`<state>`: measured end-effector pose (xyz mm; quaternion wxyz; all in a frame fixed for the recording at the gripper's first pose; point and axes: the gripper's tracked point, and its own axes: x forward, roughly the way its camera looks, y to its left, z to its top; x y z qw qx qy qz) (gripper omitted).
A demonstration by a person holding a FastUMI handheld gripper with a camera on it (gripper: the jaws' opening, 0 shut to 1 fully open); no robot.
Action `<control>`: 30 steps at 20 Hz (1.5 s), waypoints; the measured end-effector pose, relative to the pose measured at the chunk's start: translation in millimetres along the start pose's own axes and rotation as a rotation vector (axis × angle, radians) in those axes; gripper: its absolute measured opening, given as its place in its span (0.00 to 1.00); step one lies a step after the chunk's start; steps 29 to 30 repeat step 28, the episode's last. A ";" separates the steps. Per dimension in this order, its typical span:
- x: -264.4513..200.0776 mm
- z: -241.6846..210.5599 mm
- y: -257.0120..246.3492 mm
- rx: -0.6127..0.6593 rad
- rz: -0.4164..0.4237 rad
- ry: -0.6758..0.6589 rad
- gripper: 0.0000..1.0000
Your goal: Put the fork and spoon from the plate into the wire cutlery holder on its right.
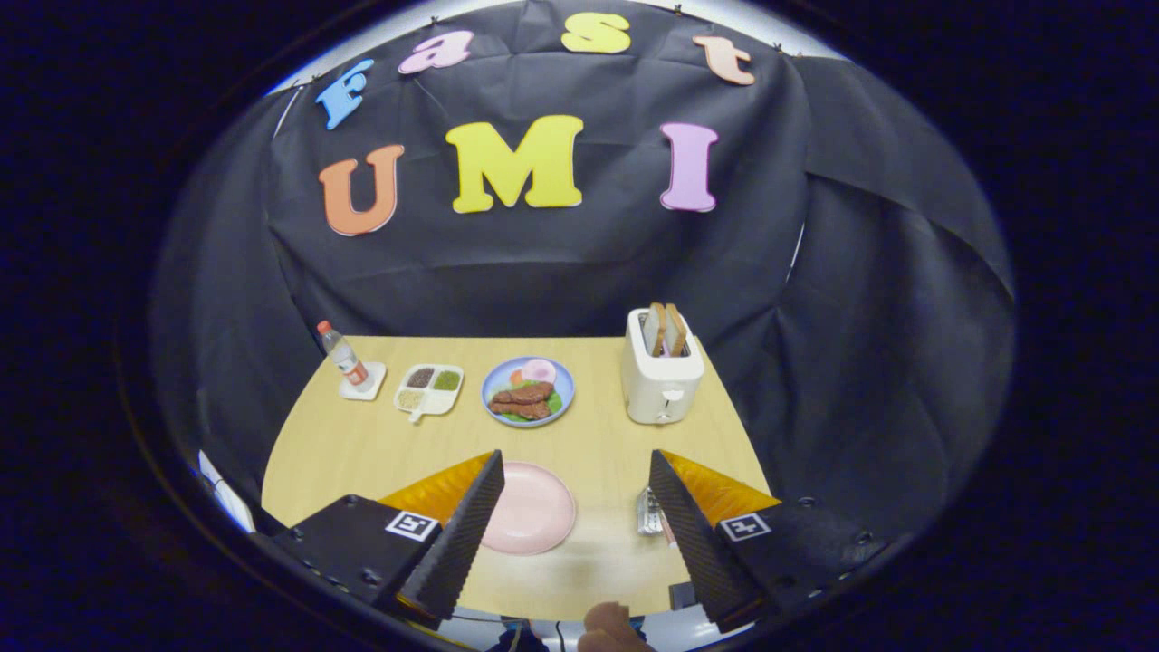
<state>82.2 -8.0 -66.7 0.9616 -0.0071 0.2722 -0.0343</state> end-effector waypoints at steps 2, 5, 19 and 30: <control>-19.0 18.0 19.7 0.007 0.015 -0.100 0.96; -50.2 38.8 46.7 -0.004 0.049 -0.259 0.96; -129.1 70.8 67.8 -0.114 0.027 -0.598 0.96; -129.7 78.8 61.5 -0.094 0.019 -0.598 0.96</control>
